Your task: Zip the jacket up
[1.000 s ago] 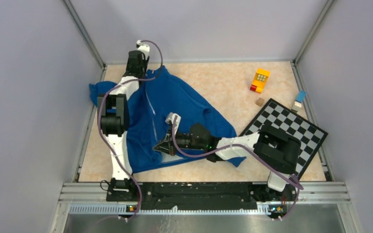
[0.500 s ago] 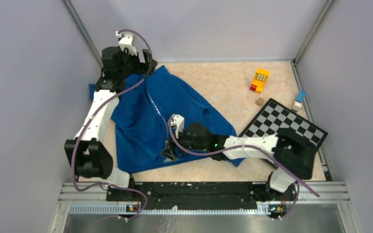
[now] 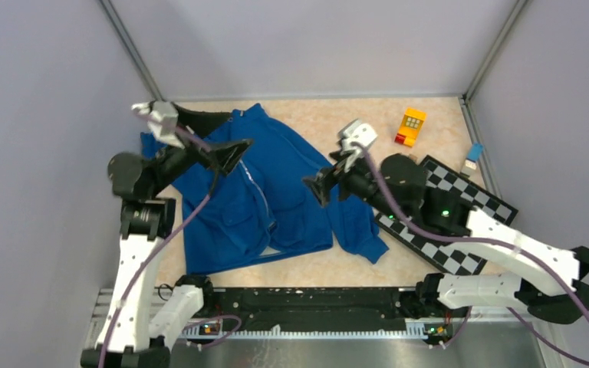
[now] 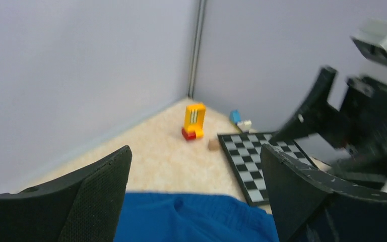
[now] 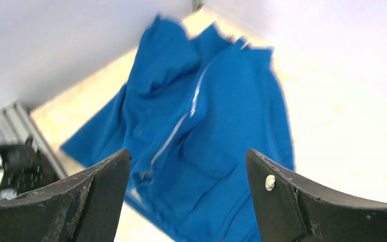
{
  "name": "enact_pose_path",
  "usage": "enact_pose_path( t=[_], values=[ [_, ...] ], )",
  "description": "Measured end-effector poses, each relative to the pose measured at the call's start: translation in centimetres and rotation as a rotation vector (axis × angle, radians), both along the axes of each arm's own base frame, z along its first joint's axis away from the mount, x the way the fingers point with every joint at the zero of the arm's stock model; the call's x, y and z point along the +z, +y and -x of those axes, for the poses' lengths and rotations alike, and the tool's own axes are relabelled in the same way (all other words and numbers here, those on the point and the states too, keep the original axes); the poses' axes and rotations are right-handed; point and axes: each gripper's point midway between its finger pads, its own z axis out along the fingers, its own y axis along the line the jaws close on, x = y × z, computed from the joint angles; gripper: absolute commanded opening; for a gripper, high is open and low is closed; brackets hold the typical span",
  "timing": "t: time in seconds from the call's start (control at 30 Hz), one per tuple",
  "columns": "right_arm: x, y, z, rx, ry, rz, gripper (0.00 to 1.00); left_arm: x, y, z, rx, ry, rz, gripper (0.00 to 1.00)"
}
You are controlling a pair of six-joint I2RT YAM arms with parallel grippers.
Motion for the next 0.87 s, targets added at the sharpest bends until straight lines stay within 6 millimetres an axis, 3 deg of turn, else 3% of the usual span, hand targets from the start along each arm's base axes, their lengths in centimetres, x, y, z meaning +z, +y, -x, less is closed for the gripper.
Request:
enact_pose_path(
  t=[0.17, 0.27, 0.33, 0.47, 0.57, 0.73, 0.87],
  values=[
    [10.6, -5.7, -0.8, -0.159, -0.166, -0.116, 0.84, 7.4, 0.4, 7.9, -0.012, -0.354, 0.036, 0.99],
    [15.9, -9.6, -0.6, -0.248, -0.258, -0.195, 0.86, 9.8, 0.7, 10.9, -0.009, -0.489, 0.051, 0.99],
    [17.8, -11.7, -0.4, -0.291, -0.298, -0.230, 0.86, 10.3, 0.7, 11.5, -0.009, -0.518, 0.060, 0.99],
    [19.9, -15.1, 0.2, -0.353, -0.343, -0.277, 0.87, 10.6, 0.8, 11.4, 0.002, -0.513, 0.061, 0.99],
    [20.5, -16.3, 0.4, -0.376, -0.356, -0.296, 0.88, 11.3, 0.6, 12.0, -0.002, -0.524, 0.059, 0.99],
    [20.3, -17.5, 0.4, -0.415, -0.362, -0.304, 0.88, 12.2, -0.2, 13.4, -0.036, -0.573, 0.055, 0.99],
    [19.5, -17.9, 0.0, -0.447, -0.368, -0.279, 0.89, 12.0, -0.7, 13.2, -0.042, -0.568, 0.041, 0.99]
  ],
)
